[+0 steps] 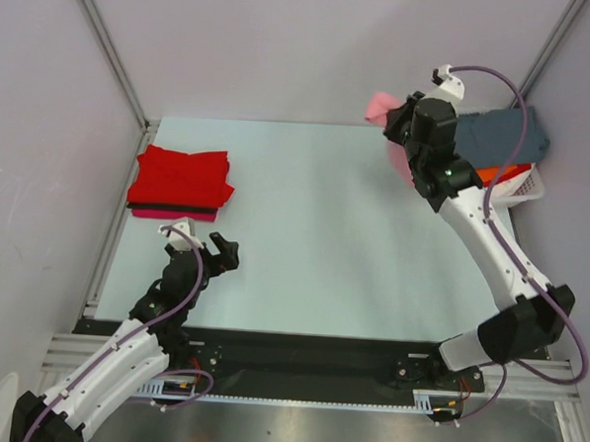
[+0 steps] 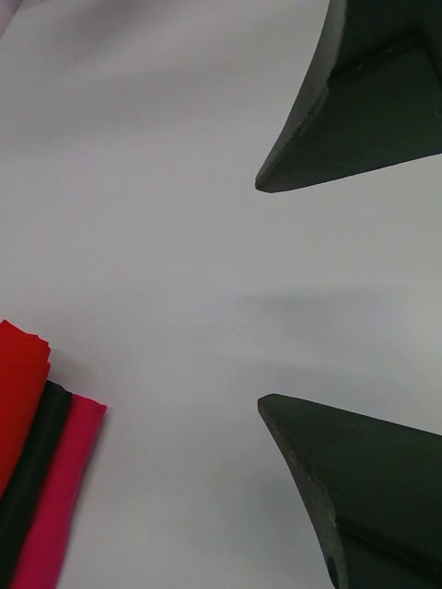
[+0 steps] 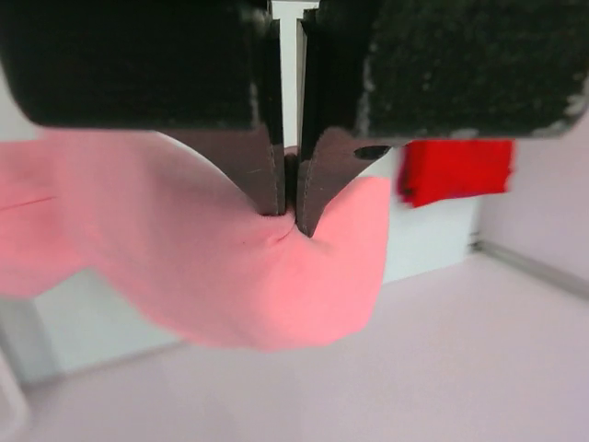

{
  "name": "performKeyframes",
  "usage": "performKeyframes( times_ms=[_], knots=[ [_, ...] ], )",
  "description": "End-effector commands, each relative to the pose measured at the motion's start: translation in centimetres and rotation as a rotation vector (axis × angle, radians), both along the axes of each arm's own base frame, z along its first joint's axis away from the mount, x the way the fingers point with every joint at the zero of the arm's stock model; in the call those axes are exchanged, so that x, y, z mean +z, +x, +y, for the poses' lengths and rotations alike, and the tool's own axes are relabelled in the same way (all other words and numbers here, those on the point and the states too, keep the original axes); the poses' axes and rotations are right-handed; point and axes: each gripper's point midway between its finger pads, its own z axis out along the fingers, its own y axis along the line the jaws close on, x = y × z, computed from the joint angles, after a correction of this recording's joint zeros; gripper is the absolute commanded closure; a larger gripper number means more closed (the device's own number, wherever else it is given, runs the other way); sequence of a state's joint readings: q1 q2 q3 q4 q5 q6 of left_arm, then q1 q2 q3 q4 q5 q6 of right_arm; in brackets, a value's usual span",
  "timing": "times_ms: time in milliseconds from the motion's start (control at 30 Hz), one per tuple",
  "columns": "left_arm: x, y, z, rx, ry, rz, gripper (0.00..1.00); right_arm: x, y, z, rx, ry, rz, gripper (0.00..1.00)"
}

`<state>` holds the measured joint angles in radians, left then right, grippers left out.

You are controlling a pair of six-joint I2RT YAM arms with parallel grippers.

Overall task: Fold and stack the t-shirts
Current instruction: Move the tshirt to the center of the board

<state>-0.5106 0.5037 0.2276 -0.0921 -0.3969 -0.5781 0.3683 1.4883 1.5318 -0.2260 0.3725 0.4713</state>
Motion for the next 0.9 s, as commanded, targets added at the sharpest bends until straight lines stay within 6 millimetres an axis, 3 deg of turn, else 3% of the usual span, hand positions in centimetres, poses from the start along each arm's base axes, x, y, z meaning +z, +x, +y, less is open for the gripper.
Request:
performKeyframes(
  times_ms=[0,100,167,200,233,267,300,367,400,433,467,500,733,867],
  knots=[
    [1.2,0.3,-0.4,-0.007,-0.021,-0.033,0.03,12.2,-4.5,0.3,0.077,0.07,-0.317,1.0],
    [1.3,0.2,-0.4,-0.009,-0.021,-0.034,0.03,13.8,-6.5,-1.0,0.078,0.133,-0.346,1.0],
    [1.4,0.3,-0.4,-0.008,-0.021,-0.042,0.03,12.2,-7.1,-1.4,0.107,0.174,-0.302,0.98],
    [1.3,0.3,-0.4,-0.008,-0.02,-0.04,0.03,9.2,-7.6,-1.4,0.121,0.178,-0.248,0.95],
    [1.3,0.3,-0.5,-0.015,-0.022,-0.042,0.03,7.9,-8.2,-0.9,0.168,0.215,-0.219,0.84],
    [1.3,0.3,-0.5,-0.019,-0.022,-0.041,0.03,5.5,-8.2,-1.6,0.154,0.215,-0.168,0.39],
    [1.4,0.2,-0.7,-0.028,-0.023,-0.04,0.03,1.2,-8.3,-2.0,0.14,0.209,-0.078,0.23],
    [1.4,0.1,-1.2,-0.06,-0.02,-0.038,0.02,-3.2,-9.8,-3.1,0.113,0.195,0.031,0.05],
    [1.4,0.1,-1.3,-0.072,-0.018,-0.039,0.01,-4.9,-10.3,-3.7,0.093,0.183,0.072,0.04],
    [1.4,0.1,-1.5,-0.086,-0.009,-0.037,0.0,-8.5,-11.4,-4.0,0.087,0.167,0.146,0.04],
    [1.5,0.0,-1.9,-0.113,-0.009,-0.035,0.0,-9.6,-11.9,-4.0,0.108,0.138,0.159,0.04],
    [1.7,0.0,-2.1,-0.127,-0.007,-0.037,0.0,-12.1,-12.6,-3.8,0.13,0.12,0.2,0.05],
    [1.8,-0.6,-4.5,-0.273,-0.013,-0.028,0.0,-16.9,-15.5,-3.0,0.241,0.039,0.316,0.08],
    [2.7,-1.0,-6.0,-0.367,-0.038,-0.083,0.0,-19.5,-17.0,-2.5,0.263,0.003,0.403,0.0]
  ],
)
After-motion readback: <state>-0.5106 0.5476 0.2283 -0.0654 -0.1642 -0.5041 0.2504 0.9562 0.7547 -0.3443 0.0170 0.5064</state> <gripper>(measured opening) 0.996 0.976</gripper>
